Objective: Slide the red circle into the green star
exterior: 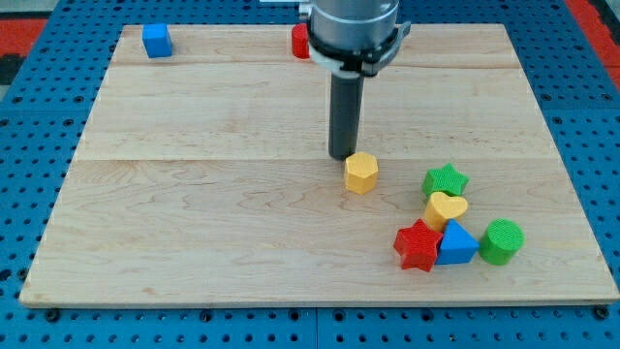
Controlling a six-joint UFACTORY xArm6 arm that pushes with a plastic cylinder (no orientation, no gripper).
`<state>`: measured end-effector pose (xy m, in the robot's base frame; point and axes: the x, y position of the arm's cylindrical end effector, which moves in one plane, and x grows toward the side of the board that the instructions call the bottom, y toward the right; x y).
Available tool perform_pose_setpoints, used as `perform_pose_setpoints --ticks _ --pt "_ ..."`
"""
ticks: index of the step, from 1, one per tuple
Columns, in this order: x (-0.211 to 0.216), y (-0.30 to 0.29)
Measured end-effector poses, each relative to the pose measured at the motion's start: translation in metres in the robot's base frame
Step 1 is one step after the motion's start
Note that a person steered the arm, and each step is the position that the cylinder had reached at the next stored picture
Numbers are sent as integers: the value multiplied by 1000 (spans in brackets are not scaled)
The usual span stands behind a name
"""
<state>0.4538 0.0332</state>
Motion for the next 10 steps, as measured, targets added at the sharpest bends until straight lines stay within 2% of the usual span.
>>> perform_pose_setpoints --ticks 1,2,3,5,6,8,9,10 --pt "54 50" --pt "50 42" --pt "-6 -45" --pt "-187 -119" --pt "-245 -85" --pt "-215 95" --pt "-169 125" --pt "-108 100"
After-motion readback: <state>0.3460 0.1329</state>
